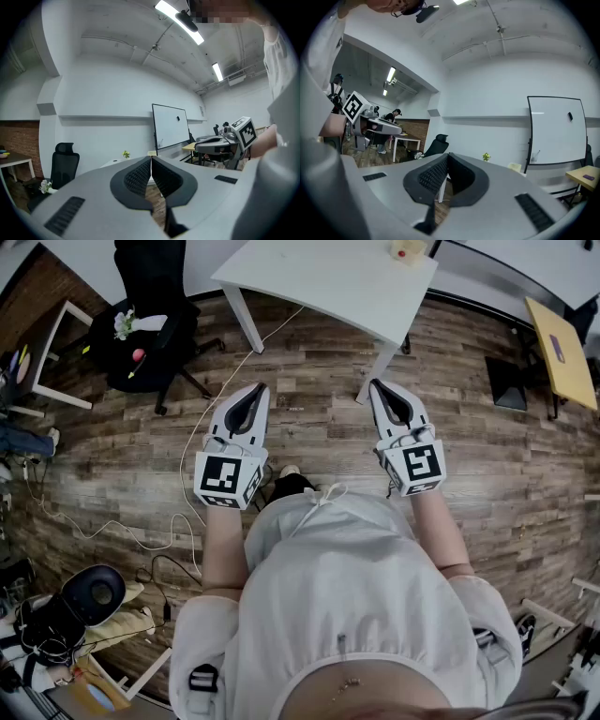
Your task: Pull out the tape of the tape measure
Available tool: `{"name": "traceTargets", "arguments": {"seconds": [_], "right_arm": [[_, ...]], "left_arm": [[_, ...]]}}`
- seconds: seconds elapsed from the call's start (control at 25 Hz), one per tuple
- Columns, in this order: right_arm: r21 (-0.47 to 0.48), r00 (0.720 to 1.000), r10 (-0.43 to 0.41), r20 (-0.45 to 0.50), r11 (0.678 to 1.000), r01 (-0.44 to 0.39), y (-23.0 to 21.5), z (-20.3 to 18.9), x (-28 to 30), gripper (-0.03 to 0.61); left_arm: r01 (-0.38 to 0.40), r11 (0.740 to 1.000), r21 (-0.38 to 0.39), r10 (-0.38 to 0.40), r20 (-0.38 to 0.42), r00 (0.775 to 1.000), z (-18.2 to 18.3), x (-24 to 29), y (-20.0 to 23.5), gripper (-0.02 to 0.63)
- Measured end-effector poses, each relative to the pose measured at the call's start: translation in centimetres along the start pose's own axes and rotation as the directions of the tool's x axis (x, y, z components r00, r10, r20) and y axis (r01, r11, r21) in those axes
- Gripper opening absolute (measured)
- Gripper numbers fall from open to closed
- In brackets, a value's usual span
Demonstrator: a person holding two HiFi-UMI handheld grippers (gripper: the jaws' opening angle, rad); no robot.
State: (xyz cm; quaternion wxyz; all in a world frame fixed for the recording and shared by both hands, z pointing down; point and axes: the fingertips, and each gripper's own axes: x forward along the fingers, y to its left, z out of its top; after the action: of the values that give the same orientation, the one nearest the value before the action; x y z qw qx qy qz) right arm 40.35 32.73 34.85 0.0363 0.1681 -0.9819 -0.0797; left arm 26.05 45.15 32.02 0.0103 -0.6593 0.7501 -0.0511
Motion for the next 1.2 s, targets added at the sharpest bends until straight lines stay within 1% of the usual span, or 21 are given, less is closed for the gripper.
{"name": "traceTargets", "arguments": {"seconds": [0.16,0.4,0.48,0.56,0.6,0.64,0.68,0.72,0.8,0.92,1.04,1.2], "right_arm": [[0.005,1.000,0.006,0.007,1.000,-0.006,0.1,0.1,0.1,0.000],[0.036,1.000,0.006,0.007,0.999,-0.006,-0.3,-0.3,0.4,0.001],[0.063,1.000,-0.004,0.013,0.998,0.003,-0.6,-0.5,0.7,0.003],[0.086,0.999,-0.034,0.012,0.996,0.033,-1.4,-0.8,1.2,-0.003],[0.096,0.999,-0.044,0.014,0.994,0.042,-1.7,-1.0,1.4,0.079],[0.110,0.999,-0.045,0.018,0.993,0.043,-2.0,-1.1,1.8,0.189],[0.125,0.999,-0.043,0.022,0.991,0.040,-2.2,-1.2,2.2,0.294],[0.134,0.999,-0.045,0.021,0.990,0.042,-2.5,-1.4,2.7,0.338],[0.128,0.998,-0.055,0.014,0.990,0.053,-3.0,-1.6,3.8,0.368],[0.124,0.998,-0.056,0.005,0.991,0.055,-3.4,-1.9,5.7,0.376],[0.128,0.998,-0.054,-0.008,0.990,0.055,-3.3,-2.4,8.3,0.376],[0.126,0.996,-0.078,-0.037,0.989,0.082,-4.1,-3.1,13.0,0.377]], "left_arm": [[-0.018,1.000,0.002,0.018,0.018,1.000,0.5,-0.3,0.4,0.023],[-0.015,1.000,0.002,0.015,0.004,1.000,0.3,0.0,0.3,0.023],[-0.018,1.000,-0.010,0.018,-0.007,1.000,-0.1,0.3,0.6,0.023],[-0.036,0.999,-0.038,0.035,-0.022,0.999,-0.8,0.9,1.2,0.026],[-0.046,0.998,-0.052,0.044,-0.029,0.999,-1.1,1.3,1.6,0.117],[-0.053,0.997,-0.061,0.051,-0.037,0.998,-1.5,1.7,1.9,0.305],[-0.059,0.997,-0.059,0.056,-0.049,0.997,-1.8,1.9,2.2,0.356],[-0.064,0.997,-0.050,0.061,-0.062,0.996,-2.1,2.2,2.6,0.356],[-0.068,0.997,-0.033,0.065,-0.083,0.994,-2.5,2.8,3.3,0.357],[-0.068,0.997,-0.027,0.066,-0.092,0.994,-2.8,3.8,4.8,0.356],[-0.071,0.997,-0.020,0.069,-0.093,0.993,-3.2,5.0,7.2,0.356],[-0.036,0.999,-0.031,0.033,-0.097,0.995,-4.1,8.2,11.3,0.356]]}}
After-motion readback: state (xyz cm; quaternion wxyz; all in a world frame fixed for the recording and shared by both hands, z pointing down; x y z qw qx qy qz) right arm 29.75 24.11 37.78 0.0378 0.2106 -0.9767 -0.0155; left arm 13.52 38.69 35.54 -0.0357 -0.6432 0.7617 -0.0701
